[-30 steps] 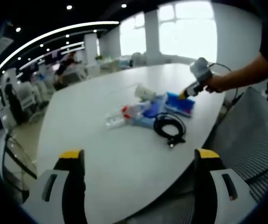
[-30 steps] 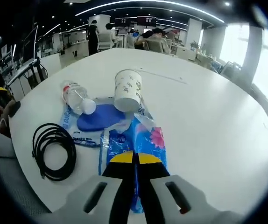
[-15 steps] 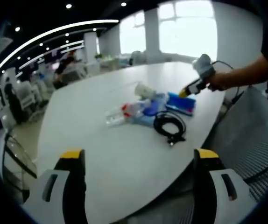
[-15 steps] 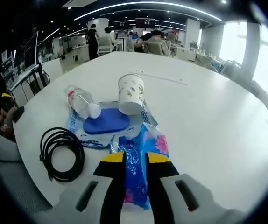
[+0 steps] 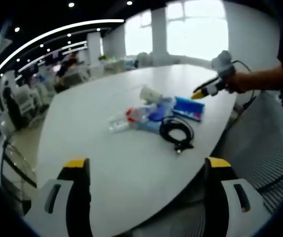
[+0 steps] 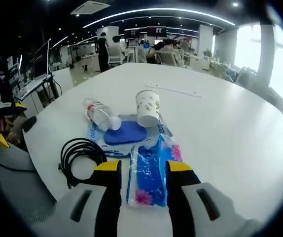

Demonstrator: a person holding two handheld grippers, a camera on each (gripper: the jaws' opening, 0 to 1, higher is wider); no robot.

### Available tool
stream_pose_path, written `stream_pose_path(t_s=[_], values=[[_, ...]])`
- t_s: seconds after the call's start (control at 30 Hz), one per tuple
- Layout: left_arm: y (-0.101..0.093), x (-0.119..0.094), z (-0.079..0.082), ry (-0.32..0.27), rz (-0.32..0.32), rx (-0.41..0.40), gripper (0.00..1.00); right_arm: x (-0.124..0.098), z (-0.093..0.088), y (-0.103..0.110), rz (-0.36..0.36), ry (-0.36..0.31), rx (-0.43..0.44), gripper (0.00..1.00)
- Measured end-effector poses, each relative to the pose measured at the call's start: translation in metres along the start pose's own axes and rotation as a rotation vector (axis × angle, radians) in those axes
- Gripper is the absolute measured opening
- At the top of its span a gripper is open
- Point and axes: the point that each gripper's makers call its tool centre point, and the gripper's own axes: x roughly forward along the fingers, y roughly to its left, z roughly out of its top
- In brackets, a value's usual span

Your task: Arrange the tabletop items into an orderly group along one side of the table until the central work area is clear of visible clutter.

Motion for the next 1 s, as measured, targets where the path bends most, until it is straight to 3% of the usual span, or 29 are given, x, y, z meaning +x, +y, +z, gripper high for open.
stream_pose_path(t_s=[0.3, 0.4, 0.6, 0.73, 0.87, 1.0], values=[[0.002, -0.001, 0.0, -0.001, 0.009, -0.006, 0.94, -0.029, 0.001, 0.017, 0.043, -0.013, -0.017, 0.5], [0.003, -0.001, 0.0, 0.002, 0.016, -0.007, 0.95, -0.039, 0.001, 0.019, 0.035, -0.031, -0.068, 0.53], [0.003, -0.001, 0.001, 0.0, 0.018, -0.006, 0.95, -0.057, -0.002, 0.027, 0.036, -0.063, -0.071, 0.67], [0.001, 0.0, 0.0, 0.004, 0.004, -0.003, 0.98, -0.065, -0.002, 0.033, 0.033, -0.078, -0.092, 0.71], [-0.005, 0.002, -0.003, 0.029, -0.02, 0.04, 1.0, -0.071, -0.002, 0.036, 0.027, -0.09, -0.107, 0.78], [-0.005, -0.001, 0.009, -0.002, -0.01, 0.102, 0.99, -0.076, -0.007, 0.04, 0.009, -0.076, -0.148, 0.8]])
